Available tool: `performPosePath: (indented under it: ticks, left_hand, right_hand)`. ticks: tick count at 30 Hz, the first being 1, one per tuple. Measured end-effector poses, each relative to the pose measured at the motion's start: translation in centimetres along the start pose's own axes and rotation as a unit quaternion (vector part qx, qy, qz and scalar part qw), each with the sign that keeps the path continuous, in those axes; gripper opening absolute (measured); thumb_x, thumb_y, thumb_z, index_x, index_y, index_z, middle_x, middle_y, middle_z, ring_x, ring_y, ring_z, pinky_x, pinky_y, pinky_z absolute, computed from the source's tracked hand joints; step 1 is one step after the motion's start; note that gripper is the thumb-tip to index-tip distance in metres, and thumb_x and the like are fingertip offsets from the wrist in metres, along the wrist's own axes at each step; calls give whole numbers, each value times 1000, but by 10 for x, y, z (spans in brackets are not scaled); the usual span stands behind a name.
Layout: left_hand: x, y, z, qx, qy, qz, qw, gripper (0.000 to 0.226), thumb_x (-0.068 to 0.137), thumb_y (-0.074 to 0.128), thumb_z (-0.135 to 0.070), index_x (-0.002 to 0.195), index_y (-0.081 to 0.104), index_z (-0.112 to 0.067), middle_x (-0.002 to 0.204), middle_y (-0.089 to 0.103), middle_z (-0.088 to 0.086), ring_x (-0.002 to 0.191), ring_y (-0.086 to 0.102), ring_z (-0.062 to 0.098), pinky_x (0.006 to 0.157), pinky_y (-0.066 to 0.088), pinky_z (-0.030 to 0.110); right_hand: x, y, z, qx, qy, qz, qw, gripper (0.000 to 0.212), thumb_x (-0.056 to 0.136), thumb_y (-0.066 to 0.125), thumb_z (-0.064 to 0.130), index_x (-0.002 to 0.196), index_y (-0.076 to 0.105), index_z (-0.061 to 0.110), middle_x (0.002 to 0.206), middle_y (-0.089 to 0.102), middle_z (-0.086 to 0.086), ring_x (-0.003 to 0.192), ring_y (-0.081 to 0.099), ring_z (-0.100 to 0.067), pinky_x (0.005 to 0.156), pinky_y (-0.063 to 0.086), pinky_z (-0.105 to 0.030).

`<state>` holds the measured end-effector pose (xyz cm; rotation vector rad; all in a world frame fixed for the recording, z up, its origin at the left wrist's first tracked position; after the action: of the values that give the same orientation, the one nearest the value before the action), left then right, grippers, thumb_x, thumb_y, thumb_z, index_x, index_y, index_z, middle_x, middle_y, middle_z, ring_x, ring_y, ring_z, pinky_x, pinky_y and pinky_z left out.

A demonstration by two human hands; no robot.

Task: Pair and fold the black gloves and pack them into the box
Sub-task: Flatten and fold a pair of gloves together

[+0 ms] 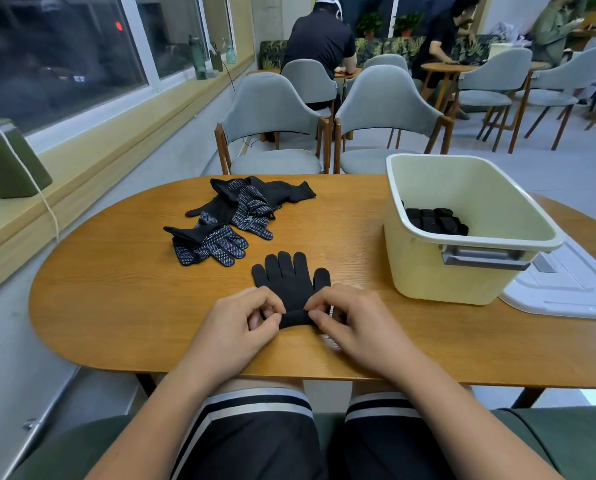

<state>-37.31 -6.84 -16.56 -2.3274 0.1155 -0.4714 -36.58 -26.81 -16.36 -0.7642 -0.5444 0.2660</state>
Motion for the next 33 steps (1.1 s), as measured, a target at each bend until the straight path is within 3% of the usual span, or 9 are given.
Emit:
performPosePath:
  ticks: [3, 6, 13, 18, 23, 27, 33]
  left_hand:
    - [1, 1, 2, 14, -8, -9, 1000, 18, 94, 73, -23, 91, 71, -41, 92, 64, -13, 77, 59, 18, 72, 55, 39]
    - [0, 0, 0, 40, -8, -17, 999, 13, 95, 73, -29, 90, 71, -41, 99, 60, -18, 86, 59, 12, 75, 53, 33]
    - [-1, -1, -8, 91, 29, -35, 995, 11, 97, 72, -27, 99, 73, -38, 102, 56, -22, 102, 54, 5, 82, 51, 31]
    - [-6, -3, -19, 101, 87, -48, 990, 20, 96, 75, -14, 104, 77, -32, 103, 63, -26, 103, 56, 5, 82, 52, 31]
    - [-7, -1, -17, 114, 89, -48, 988, 18, 91, 79, -23, 107, 78, -33, 102, 65, -25, 98, 57, 7, 82, 53, 34]
    - [-7, 1, -14, 117, 88, -37, 989, 23, 88, 81, -32, 111, 76, -33, 105, 64, -25, 101, 56, 5, 85, 53, 33]
    - [-5, 1, -12, 117, 74, -42, 989, 21, 92, 80, -33, 112, 78, -34, 103, 66, -27, 99, 57, 2, 83, 53, 29]
  right_hand:
    - [3, 0, -4, 12, 25, -1, 1000, 8, 103, 72, 29, 107, 77, 34, 93, 68, 17, 88, 62, -5, 75, 44, -17]
    - [4, 2, -6, -1, 35, -6, 999, 8, 103, 70, 31, 106, 77, 35, 92, 64, 19, 89, 60, -1, 76, 41, -18]
    - [9, 7, -9, -27, 79, -40, 996, 7, 98, 69, 31, 92, 73, 30, 96, 53, 16, 91, 55, -8, 82, 53, -39]
    - [8, 5, -7, -13, 51, -63, 997, 8, 99, 70, 23, 102, 76, 28, 101, 53, 13, 97, 55, -9, 84, 53, -38]
    - [5, 9, 5, -87, -32, -53, 994, 20, 99, 63, 14, 109, 73, 28, 105, 62, 10, 99, 58, -20, 76, 53, -45]
    - [2, 10, 11, -131, -52, -53, 989, 21, 96, 58, 22, 109, 74, 23, 105, 64, 7, 98, 56, -21, 77, 51, -42]
    - [4, 13, 9, -131, -38, -41, 990, 20, 95, 69, 34, 112, 72, 24, 106, 64, 9, 102, 56, -20, 82, 53, -42]
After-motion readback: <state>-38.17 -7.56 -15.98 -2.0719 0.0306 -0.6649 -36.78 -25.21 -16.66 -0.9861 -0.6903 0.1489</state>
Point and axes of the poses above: each hand's wrist, its own x-axis towards the middle knuckle, its own y-axis out of the palm, z = x × y, the point moved 8 cm from there along x, towards the middle knuckle
